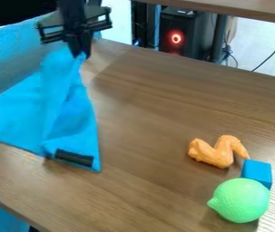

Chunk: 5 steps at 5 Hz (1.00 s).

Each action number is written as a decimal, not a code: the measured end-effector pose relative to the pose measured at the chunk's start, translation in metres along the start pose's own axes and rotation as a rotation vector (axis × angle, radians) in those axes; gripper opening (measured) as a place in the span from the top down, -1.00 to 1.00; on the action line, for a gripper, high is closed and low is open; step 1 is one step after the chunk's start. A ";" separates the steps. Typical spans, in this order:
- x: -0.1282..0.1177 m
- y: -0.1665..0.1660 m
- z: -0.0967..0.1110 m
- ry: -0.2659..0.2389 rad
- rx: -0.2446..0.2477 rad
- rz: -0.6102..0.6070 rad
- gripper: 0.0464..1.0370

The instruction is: Unfold the cloth from top left to the bottom right

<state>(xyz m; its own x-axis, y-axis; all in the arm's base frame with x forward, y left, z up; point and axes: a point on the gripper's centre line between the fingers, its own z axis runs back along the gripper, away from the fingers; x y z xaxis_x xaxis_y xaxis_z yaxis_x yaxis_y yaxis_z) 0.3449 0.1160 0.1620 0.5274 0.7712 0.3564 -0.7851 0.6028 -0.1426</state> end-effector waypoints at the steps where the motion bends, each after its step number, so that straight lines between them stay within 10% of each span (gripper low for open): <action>1: -0.009 -0.013 0.005 0.025 -0.029 0.004 0.97; 5: -0.013 -0.054 0.038 0.004 -0.124 0.044 0.97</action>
<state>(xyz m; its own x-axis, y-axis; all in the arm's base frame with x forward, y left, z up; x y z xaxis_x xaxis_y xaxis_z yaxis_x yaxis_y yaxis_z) 0.3683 0.0659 0.2007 0.4947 0.7984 0.3433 -0.7614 0.5886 -0.2717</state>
